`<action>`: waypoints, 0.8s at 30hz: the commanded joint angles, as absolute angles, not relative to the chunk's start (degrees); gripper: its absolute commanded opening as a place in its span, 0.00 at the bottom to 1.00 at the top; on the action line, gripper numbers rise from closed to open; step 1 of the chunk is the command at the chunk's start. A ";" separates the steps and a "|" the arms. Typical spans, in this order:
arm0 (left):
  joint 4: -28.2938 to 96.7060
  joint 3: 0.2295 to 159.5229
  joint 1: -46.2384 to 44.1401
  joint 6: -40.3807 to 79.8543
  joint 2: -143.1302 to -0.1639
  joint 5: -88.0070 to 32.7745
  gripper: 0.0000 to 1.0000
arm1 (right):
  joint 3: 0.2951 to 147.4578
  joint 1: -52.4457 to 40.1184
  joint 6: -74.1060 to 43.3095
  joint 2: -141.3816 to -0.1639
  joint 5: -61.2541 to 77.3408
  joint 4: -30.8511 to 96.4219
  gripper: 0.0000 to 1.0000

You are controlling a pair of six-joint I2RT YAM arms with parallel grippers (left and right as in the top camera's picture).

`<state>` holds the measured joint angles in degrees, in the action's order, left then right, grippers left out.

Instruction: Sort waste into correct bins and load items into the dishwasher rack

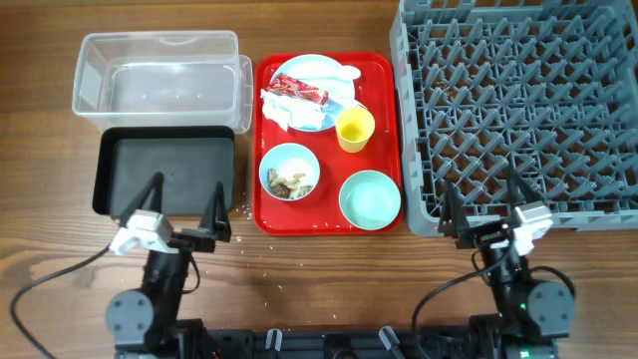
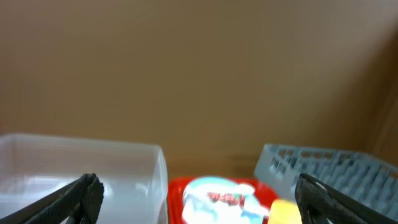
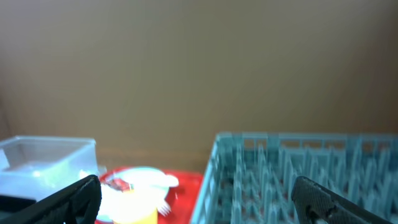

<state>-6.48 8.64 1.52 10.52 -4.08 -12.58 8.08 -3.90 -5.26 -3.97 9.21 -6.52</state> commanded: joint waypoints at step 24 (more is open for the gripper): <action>52.97 118.39 -16.86 5.17 -117.23 -13.74 1.00 | 52.27 -3.68 -1.67 -55.20 28.49 27.51 1.00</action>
<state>53.12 116.25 -14.61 6.02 -113.65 -11.84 50.94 -3.90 -1.63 -53.30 22.70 26.44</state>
